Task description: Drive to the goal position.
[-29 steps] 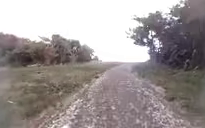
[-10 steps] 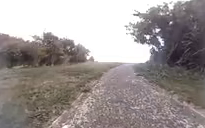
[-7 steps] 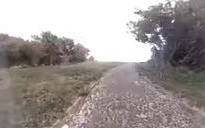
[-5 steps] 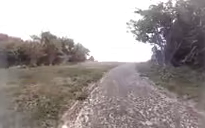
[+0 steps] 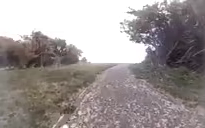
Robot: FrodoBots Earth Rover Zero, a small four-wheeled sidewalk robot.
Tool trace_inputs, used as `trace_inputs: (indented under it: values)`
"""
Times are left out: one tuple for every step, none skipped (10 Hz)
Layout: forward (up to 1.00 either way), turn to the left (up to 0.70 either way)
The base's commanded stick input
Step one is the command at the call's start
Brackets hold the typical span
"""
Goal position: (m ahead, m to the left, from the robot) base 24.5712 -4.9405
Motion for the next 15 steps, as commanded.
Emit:
trace_inputs:
  values:
    - [0.85,-0.02]
    - [0.85,0.00]
    - [0.85,0.00]
    - [0.85,0.00]
    - [0.85,0.00]
    - [0.85,0.00]
    - [0.85,0.00]
    - [0.85,0.00]
    - [0.85,0.00]
    - [0.85,0.00]
    - [0.85,0.00]
    - [0.85,0.00]
    - [0.85,0.00]
    - [0.85,0.00]
    - [0.85,0.00]
